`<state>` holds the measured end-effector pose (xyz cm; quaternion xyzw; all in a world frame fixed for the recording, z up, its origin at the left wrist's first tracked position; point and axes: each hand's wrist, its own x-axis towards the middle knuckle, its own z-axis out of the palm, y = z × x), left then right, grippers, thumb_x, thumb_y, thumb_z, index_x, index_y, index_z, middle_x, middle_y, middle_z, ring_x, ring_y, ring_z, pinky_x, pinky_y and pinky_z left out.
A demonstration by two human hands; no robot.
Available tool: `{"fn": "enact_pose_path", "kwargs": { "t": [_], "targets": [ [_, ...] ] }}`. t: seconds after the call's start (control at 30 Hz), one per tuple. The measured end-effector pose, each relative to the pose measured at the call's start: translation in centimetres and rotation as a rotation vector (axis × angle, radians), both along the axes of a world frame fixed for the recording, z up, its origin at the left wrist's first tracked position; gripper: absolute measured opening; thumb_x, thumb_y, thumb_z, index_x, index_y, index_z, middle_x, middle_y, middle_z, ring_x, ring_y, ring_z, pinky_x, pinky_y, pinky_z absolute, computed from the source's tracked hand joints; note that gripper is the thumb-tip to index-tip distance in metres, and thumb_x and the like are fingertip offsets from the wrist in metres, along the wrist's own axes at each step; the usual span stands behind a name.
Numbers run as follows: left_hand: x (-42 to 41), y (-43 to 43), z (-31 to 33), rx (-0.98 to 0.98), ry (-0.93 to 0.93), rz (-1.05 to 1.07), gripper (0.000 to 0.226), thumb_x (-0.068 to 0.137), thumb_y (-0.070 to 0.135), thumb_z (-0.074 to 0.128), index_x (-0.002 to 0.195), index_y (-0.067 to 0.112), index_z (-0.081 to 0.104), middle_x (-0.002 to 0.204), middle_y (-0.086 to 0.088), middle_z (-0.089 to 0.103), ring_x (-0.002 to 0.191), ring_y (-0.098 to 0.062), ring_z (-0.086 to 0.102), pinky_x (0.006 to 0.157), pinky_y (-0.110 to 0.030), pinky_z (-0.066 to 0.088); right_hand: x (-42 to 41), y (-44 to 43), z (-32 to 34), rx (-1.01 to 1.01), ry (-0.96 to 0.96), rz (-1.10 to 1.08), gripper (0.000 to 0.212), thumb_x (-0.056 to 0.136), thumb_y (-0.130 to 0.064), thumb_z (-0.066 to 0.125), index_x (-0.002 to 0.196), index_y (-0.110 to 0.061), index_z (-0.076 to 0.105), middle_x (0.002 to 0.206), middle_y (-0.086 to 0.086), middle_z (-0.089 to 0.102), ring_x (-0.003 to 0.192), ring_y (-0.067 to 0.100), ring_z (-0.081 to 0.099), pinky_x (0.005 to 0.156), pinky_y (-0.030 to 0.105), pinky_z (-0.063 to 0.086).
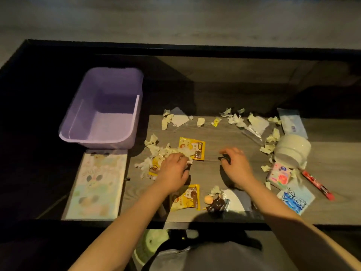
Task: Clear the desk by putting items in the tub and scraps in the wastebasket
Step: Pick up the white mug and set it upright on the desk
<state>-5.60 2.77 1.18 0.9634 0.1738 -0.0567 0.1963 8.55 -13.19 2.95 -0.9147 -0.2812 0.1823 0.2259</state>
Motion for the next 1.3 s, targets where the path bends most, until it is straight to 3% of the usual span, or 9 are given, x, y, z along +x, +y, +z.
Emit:
{"fn": "enact_pose_path", "kwargs": {
  "t": [0.2,0.33,0.43,0.53,0.67,0.77,0.9,1.03,1.3],
  "targets": [
    [5.1,-3.7,1.3,-0.026,0.083,0.002,0.058,0.091,0.034,0.050,0.143,0.018,0.028,0.150,-0.007,0.028,0.138,-0.026,0.023,0.112,-0.042,0.028,4.6,-6.2,1.0,-0.106,-0.242,-0.030,0.033,0.085,-0.012,0.056,0.118,-0.010,0.061,0.130,0.013,0.054,0.123,0.031,0.043,0.102,0.043,0.037],
    [7.9,-6.9,2.4,-0.095,0.056,0.086,0.063,0.091,0.033,0.052,0.145,0.018,0.022,0.151,-0.008,0.026,0.138,-0.027,0.024,0.111,-0.042,0.028,7.4,-9.3,1.3,-0.123,-0.368,-0.069,0.042,0.084,-0.013,0.058,0.126,-0.008,0.054,0.138,0.018,0.045,0.130,0.035,0.037,0.106,0.049,0.028],
    [9.4,-9.7,3.1,-0.117,0.064,0.138,0.064,0.091,0.033,0.052,0.145,0.018,0.022,0.151,-0.007,0.027,0.139,-0.026,0.024,0.112,-0.040,0.025,9.5,-11.0,1.1,-0.213,-0.332,-0.092,0.055,0.086,-0.020,0.059,0.137,-0.013,0.041,0.154,0.015,0.022,0.143,0.034,0.014,0.113,0.056,0.011],
    [10.6,-11.7,3.1,-0.139,0.068,0.199,0.064,0.092,0.034,0.052,0.146,0.018,0.022,0.151,-0.007,0.028,0.138,-0.026,0.025,0.112,-0.038,0.025,11.8,-12.2,1.0,-0.301,-0.256,-0.081,0.071,0.087,-0.034,0.058,0.146,-0.019,0.023,0.159,0.010,0.004,0.145,0.034,-0.004,0.113,0.059,0.004],
    [11.6,-14.1,3.0,-0.226,0.058,0.331,0.060,0.093,0.033,0.051,0.145,0.017,0.026,0.149,-0.008,0.031,0.137,-0.026,0.027,0.113,-0.038,0.026,13.7,-13.1,0.5,-0.359,-0.174,0.021,0.086,0.083,-0.040,0.062,0.149,-0.022,0.010,0.159,0.009,0.002,0.145,0.033,-0.006,0.114,0.060,0.007],
    [12.1,-15.8,3.1,-0.280,0.027,0.416,0.057,0.094,0.031,0.051,0.144,0.015,0.029,0.149,-0.008,0.032,0.137,-0.025,0.028,0.111,-0.036,0.027,14.5,-13.7,0.3,-0.359,-0.254,0.109,0.094,0.077,-0.033,0.070,0.148,-0.022,0.010,0.157,0.014,0.007,0.144,0.033,0.004,0.115,0.056,0.013],
    [13.1,-17.7,2.9,-0.373,-0.036,0.521,0.054,0.094,0.028,0.052,0.142,0.014,0.032,0.147,-0.008,0.035,0.136,-0.023,0.032,0.110,-0.033,0.028,15.5,-14.6,0.7,-0.280,-0.350,0.210,0.089,0.075,-0.034,0.072,0.146,-0.021,0.019,0.146,0.013,0.031,0.132,0.031,0.026,0.107,0.042,0.026],
    [14.7,-19.1,3.4,-0.513,-0.118,0.593,0.051,0.095,0.026,0.050,0.141,0.011,0.035,0.145,-0.009,0.038,0.134,-0.022,0.037,0.108,-0.031,0.031,15.8,-15.1,2.1,-0.155,-0.333,0.296,0.087,0.075,-0.038,0.072,0.145,-0.025,0.023,0.144,0.007,0.034,0.131,0.028,0.027,0.104,0.039,0.028],
    [16.5,-19.5,5.6,-1.238,-0.208,0.763,0.041,0.094,0.047,0.040,0.118,0.015,0.051,0.110,-0.007,0.060,0.106,-0.023,0.056,0.088,-0.033,0.045,13.8,-14.1,5.1,0.312,-0.095,0.481,0.089,0.071,-0.031,0.078,0.144,-0.030,0.026,0.145,-0.008,0.030,0.131,0.007,0.019,0.104,0.027,0.022]
  ]
}}
